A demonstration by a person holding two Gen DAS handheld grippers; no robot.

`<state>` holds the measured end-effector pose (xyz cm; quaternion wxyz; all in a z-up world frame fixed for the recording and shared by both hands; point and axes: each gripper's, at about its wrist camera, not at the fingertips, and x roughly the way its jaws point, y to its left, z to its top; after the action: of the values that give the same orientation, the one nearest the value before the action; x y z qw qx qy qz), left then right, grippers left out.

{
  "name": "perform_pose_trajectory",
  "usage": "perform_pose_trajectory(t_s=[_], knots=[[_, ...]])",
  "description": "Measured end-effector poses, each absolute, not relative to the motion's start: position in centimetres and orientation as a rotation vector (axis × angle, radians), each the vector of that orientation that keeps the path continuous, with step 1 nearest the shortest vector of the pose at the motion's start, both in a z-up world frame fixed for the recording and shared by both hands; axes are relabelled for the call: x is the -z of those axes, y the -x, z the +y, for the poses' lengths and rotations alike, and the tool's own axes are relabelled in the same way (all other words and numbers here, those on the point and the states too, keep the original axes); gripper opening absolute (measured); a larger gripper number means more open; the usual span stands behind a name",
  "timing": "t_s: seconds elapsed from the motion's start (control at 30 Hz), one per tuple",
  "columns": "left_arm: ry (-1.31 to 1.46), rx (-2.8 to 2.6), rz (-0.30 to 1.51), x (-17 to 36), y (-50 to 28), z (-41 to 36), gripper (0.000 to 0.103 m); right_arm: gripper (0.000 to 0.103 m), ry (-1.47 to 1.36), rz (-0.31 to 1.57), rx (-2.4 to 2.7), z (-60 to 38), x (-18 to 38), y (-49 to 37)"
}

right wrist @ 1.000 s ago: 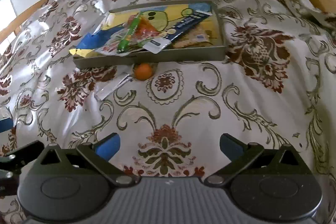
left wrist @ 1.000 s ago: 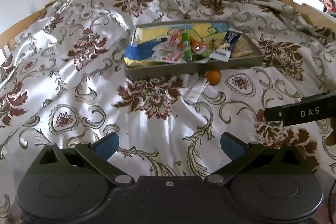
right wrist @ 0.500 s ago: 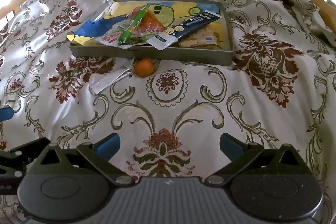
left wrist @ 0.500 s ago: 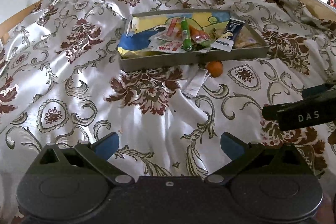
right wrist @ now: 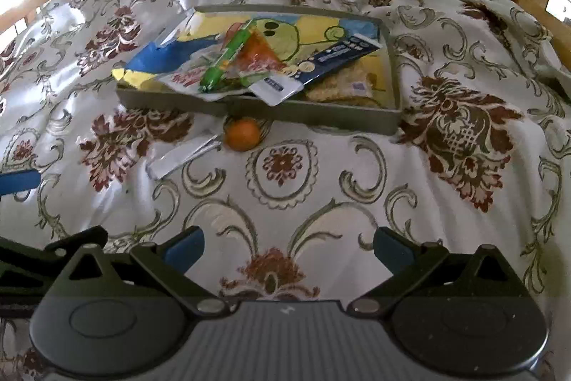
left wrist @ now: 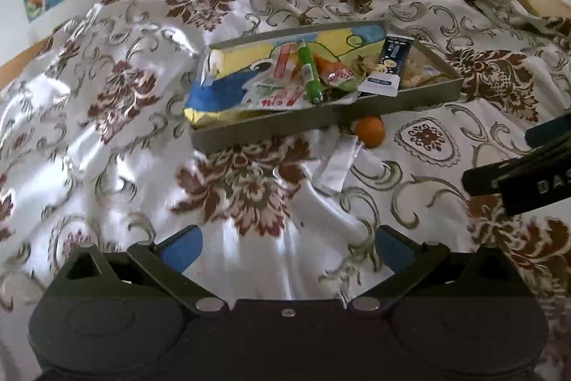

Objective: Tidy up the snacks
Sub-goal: 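Open both tools and withdraw them from the tray toward the orange and silver wrapper, then grasp the silver wrapper with the left tool while the right tool grasps the small orange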

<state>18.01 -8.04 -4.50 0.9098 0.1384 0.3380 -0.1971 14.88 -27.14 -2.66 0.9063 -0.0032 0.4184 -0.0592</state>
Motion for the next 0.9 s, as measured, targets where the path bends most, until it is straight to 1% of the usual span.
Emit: perform_pose_trajectory(t_s=[0.17, 0.43, 0.67, 0.9], knots=[[-0.306, 0.470, 0.652, 4.7, -19.8, -8.6, 0.102, 0.103, -0.011, 0.851, 0.113, -27.5, 2.3, -15.2], [-0.341, 0.553, 0.627, 5.7, -21.6, -10.1, 0.102, 0.103, -0.044, 0.823, 0.142, -28.6, 2.2, -16.3], [-0.274, 0.590, 0.683, 6.9, -23.6, -10.6, 0.102, 0.103, -0.054, 0.803, 0.127, -28.9, 2.5, -17.8], [-0.338, 0.618, 0.673, 8.0, -23.4, -11.2, 0.102, 0.103, -0.072, 0.796, 0.101, -29.0, 3.0, -19.5]])
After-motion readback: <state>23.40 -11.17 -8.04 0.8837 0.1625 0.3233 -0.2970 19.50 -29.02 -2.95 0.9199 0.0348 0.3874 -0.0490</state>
